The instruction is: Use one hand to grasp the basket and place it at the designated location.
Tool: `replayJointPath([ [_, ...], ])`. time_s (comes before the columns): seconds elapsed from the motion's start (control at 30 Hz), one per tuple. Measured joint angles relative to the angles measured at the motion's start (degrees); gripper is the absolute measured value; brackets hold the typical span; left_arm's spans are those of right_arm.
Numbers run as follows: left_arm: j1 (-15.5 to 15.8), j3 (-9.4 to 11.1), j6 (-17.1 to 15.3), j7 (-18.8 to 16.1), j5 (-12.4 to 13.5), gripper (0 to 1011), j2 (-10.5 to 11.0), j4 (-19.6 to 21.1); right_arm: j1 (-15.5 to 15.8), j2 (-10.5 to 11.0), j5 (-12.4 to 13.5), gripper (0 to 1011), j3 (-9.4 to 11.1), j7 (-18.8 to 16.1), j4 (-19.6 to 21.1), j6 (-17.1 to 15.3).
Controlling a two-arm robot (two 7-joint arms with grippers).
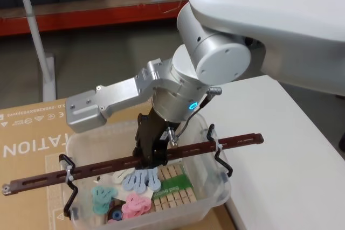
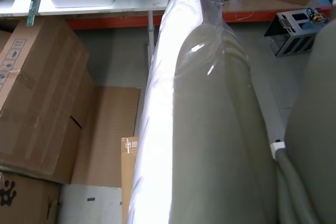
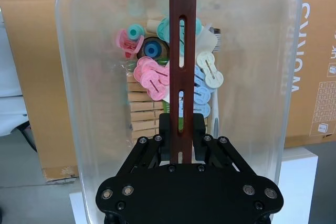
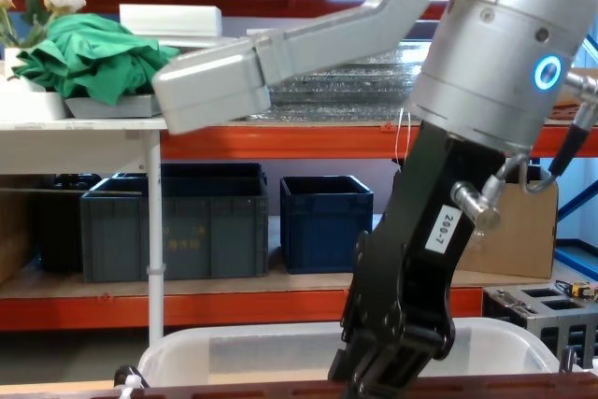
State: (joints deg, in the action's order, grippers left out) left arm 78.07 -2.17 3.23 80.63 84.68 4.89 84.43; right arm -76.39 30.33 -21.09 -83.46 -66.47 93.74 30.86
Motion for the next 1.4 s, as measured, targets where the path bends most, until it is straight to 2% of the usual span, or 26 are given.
replayJointPath([
  [0.37, 0.0, 0.0, 0.0, 0.0, 0.0, 0, 0.0, 0.0, 0.7, -0.3, -1.9, 235, -0.9, 0.2, 0.3, -0.8],
  [1.4, 0.0, 0.0, 0.0, 0.0, 0.0, 0, 0.0, 0.0, 1.7, -0.5, -3.3, 235, -1.7, 0.5, 0.0, -1.1],
])
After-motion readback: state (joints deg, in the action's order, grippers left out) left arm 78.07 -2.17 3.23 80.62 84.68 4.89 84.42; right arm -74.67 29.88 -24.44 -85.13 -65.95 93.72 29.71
